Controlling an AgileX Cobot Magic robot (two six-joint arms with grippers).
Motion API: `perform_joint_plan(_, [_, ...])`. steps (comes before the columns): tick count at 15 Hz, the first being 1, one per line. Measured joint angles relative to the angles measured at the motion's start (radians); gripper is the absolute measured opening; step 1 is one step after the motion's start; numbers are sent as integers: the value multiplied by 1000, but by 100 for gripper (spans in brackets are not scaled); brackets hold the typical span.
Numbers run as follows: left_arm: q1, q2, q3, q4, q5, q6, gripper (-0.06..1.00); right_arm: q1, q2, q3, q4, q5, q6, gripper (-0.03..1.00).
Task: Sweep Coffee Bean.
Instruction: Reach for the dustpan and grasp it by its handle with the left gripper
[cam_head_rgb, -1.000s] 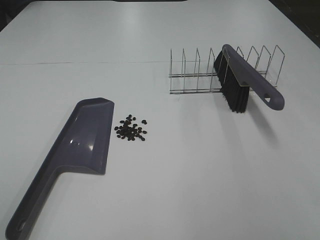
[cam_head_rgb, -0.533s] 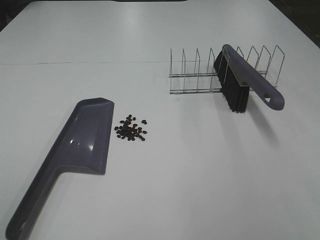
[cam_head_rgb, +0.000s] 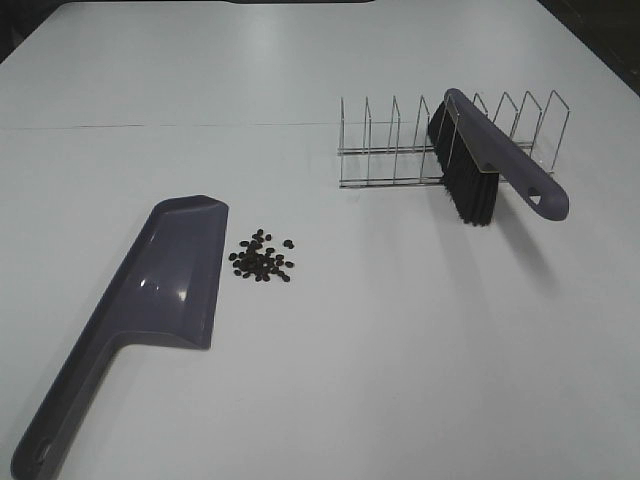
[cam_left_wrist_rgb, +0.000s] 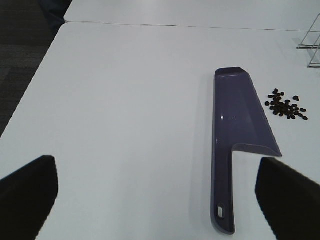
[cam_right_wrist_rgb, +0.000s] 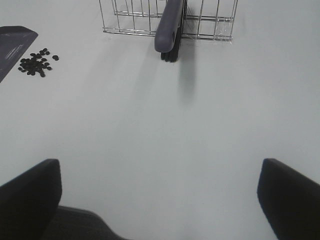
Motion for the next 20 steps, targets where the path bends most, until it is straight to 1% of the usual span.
perform_joint_plan(13, [0,0,0,11,0,0,99,0,0,0,0,0,0,99])
perform_joint_plan(14, [0,54,-12,12,10,0,99,0,0,0,0,0,0,99])
perform_joint_plan(16, [0,215,-78,12,95,-19,99,0,0,0,0,0,0,99])
perform_joint_plan(17, [0,258,-95,12,117,-24,99,0,0,0,0,0,0,99])
perform_joint_plan(18, [0,364,-143,11,134,-30,99,0,0,0,0,0,0,99])
perform_joint_plan(20, [0,531,-229,-1,134,-32,99,0,0,0,0,0,0,99])
